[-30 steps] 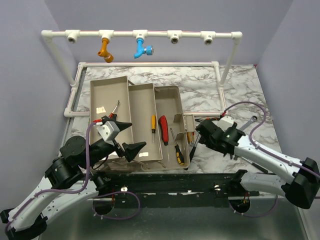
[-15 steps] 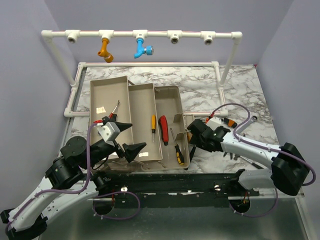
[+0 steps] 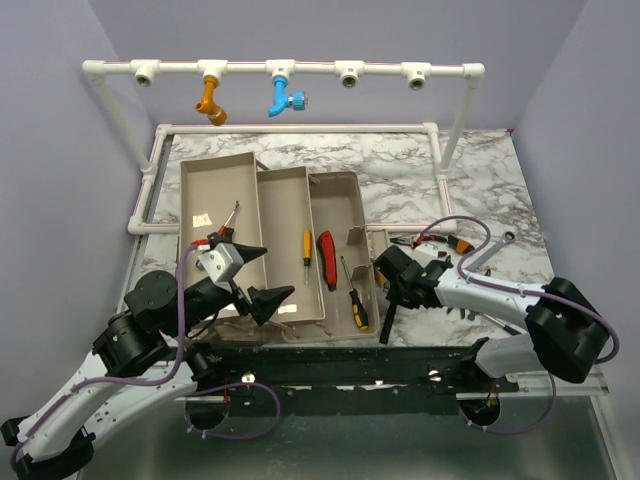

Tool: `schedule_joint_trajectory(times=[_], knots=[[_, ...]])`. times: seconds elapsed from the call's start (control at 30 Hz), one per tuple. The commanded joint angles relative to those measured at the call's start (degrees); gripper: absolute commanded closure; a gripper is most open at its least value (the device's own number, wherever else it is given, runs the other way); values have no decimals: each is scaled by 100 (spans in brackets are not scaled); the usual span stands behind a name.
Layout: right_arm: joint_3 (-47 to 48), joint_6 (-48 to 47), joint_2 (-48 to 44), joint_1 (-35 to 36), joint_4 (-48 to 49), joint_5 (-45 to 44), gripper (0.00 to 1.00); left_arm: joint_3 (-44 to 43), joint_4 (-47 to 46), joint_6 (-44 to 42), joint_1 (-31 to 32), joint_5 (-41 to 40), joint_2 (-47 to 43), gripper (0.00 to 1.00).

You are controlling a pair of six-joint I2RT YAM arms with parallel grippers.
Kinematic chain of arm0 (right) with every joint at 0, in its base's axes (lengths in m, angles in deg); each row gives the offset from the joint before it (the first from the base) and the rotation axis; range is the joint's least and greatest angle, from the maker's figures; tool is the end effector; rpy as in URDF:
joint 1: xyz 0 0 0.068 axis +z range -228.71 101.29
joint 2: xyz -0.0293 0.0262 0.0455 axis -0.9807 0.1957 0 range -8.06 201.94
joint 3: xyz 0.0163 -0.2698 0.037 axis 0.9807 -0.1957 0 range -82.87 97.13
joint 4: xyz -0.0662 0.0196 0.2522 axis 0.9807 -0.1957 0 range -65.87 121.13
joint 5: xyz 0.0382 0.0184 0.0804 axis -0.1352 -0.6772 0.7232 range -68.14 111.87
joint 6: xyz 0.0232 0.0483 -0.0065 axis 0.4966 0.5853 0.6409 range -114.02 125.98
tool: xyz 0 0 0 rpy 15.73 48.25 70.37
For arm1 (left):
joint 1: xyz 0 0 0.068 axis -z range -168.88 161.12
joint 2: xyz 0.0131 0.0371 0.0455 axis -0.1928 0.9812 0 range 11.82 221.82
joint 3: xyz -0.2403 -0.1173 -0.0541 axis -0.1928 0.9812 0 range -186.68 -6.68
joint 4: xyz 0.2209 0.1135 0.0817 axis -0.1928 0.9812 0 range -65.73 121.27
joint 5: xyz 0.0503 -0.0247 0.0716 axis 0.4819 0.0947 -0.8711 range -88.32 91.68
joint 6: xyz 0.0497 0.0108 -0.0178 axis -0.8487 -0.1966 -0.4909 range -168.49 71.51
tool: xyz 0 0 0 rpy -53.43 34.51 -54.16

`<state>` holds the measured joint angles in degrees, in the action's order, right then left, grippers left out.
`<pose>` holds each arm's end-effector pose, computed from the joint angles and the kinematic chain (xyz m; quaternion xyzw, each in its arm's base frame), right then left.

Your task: Pack the tool kit

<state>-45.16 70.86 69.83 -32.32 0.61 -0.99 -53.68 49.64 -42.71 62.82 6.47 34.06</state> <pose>0.1658 0.1539 0.1586 0.1880 0.9484 0.0254 0.2540 0.0487 -0.0666 0.3693 0.3042 0.6424 -0.3640 0.6019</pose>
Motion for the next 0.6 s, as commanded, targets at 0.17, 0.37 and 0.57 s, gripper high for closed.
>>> schedule_joint_trajectory(times=[0.17,0.37,0.57], knots=[[-412,26,-1117,-380,-538,-168,99,-8,-89,-32,-53,303,295,1],[-272,-32,-2178,-441,-894,-223,99,-378,-151,699,-46,999,859,2],[-16,-40,-2922,-442,-1134,-459,99,-1222,154,1674,190,1037,2147,2]])
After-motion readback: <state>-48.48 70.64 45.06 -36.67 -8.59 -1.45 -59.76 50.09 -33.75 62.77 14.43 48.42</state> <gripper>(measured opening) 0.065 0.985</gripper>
